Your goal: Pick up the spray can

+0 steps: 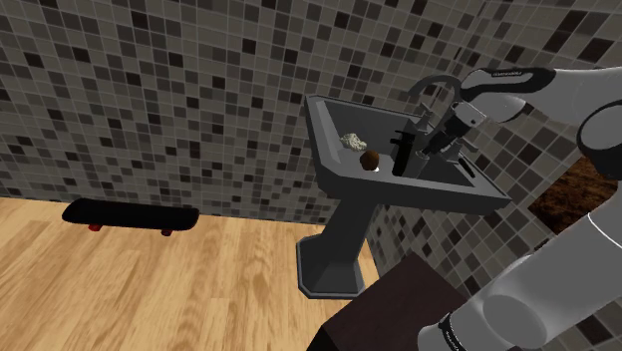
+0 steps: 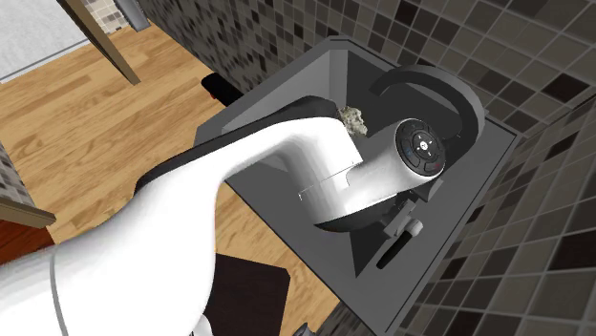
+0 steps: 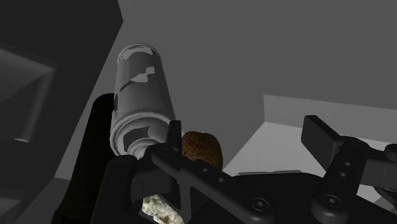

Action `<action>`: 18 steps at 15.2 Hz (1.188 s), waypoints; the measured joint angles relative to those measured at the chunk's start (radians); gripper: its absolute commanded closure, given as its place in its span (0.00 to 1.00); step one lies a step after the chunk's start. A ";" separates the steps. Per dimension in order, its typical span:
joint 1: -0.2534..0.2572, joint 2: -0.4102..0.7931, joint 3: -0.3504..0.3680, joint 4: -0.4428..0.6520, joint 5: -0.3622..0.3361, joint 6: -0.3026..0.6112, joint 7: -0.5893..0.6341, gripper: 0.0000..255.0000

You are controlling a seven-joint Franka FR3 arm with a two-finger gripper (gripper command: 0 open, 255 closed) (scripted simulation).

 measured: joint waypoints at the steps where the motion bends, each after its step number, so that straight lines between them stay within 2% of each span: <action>1: -0.011 0.050 -0.018 0.041 0.039 -0.012 -0.037 0.00; 6: -0.082 0.238 -0.044 0.160 0.199 -0.028 -0.168 0.00; 13: -0.095 0.276 -0.031 0.142 0.254 0.032 -0.220 0.00; 14: -0.096 0.282 -0.031 0.148 0.255 0.029 -0.218 1.00; 18: -0.099 0.283 -0.033 0.144 0.254 0.032 -0.221 1.00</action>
